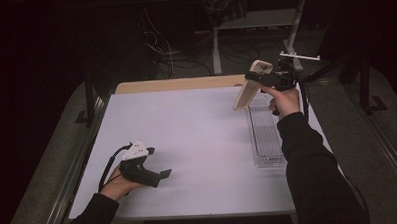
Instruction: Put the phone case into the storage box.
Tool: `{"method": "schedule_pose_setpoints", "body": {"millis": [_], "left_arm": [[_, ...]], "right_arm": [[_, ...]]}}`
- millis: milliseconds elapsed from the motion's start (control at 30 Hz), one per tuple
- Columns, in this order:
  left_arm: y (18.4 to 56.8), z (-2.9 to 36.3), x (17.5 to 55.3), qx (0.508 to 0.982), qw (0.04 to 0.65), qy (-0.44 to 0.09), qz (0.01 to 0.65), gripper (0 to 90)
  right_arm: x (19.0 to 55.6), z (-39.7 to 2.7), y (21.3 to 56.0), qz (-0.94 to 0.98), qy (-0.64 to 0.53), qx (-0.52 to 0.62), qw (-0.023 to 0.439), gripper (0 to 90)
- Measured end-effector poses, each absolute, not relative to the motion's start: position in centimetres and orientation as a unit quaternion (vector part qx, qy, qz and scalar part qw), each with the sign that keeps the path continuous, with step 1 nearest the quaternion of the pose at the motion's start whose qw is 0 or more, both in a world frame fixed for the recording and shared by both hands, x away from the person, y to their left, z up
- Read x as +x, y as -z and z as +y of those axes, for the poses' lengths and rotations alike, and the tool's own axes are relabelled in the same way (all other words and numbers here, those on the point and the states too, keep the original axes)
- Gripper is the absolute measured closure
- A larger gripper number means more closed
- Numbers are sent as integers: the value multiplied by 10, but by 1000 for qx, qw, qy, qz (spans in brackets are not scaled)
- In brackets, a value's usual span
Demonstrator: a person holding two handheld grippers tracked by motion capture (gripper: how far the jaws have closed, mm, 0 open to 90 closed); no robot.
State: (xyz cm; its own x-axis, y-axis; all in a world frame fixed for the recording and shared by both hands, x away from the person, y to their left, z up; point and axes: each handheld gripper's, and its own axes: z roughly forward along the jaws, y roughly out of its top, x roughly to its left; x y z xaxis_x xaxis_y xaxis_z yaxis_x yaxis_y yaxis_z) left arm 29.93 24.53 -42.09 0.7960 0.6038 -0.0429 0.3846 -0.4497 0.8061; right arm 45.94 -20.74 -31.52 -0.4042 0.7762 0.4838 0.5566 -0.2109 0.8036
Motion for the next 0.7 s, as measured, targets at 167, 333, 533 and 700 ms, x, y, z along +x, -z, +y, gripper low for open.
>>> {"method": "schedule_pose_setpoints", "body": {"millis": [167,333,533,700], "left_arm": [[421,245,299,839,439,-124,297,0],[422,245,299,840,438,-125,295,0],[422,245,299,840,438,-125,295,0],[422,244,299,841,437,-123,295,0]], "right_arm": [[465,-221,318,614,-556,549,111,88],[468,-232,321,605,-551,563,116,88],[470,-241,325,601,-543,574,121,88],[473,-247,328,597,-538,583,121,88]]}}
